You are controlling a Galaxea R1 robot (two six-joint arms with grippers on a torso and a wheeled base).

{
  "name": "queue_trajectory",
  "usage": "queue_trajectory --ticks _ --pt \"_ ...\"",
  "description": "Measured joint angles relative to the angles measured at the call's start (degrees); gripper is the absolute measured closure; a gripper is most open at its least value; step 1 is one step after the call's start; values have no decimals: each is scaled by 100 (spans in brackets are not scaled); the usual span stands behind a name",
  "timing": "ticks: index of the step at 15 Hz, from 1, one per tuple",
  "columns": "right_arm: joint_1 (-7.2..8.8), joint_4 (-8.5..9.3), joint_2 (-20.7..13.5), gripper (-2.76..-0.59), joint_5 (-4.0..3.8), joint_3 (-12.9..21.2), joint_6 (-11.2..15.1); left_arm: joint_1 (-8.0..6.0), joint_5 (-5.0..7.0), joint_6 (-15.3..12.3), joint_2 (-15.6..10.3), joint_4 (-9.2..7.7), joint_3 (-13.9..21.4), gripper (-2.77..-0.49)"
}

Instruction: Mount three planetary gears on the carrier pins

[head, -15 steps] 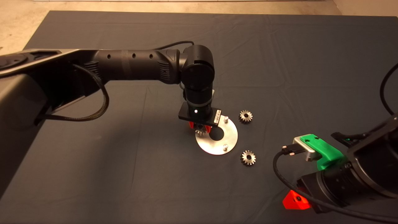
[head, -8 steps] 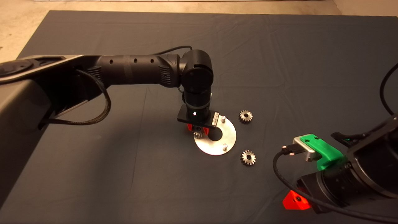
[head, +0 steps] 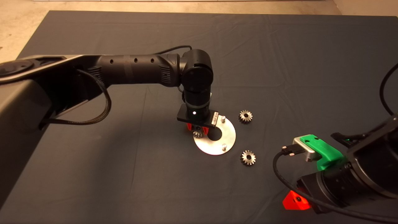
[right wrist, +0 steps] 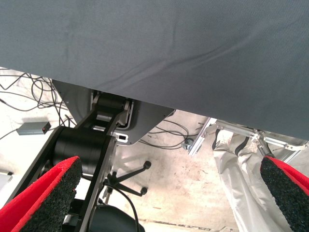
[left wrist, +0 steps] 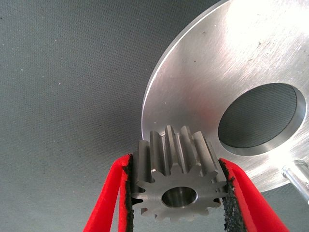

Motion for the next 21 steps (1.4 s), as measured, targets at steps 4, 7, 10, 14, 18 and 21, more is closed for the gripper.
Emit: queue_trajectory --ticks 4,7,10,14,18,21 --pt "0 0 0 -275 0 0 0 0 2 0 2 -2 -13 -105" --pt "0 0 0 -275 -2 0 0 -2 22 0 -11 0 -13 -117" --pt "0 0 0 -275 -2 2 0 -6 28 0 -12 0 -26 -131" --pt "-2 0 0 -275 0 0 0 -183 2 0 -59 -13 -37 -147" --pt "-3 0 0 -275 -2 0 0 -840 44 -4 -102 -176 -37 -167" --pt "-59 0 0 -275 0 0 -2 -752 91 -47 -108 -307 44 -176"
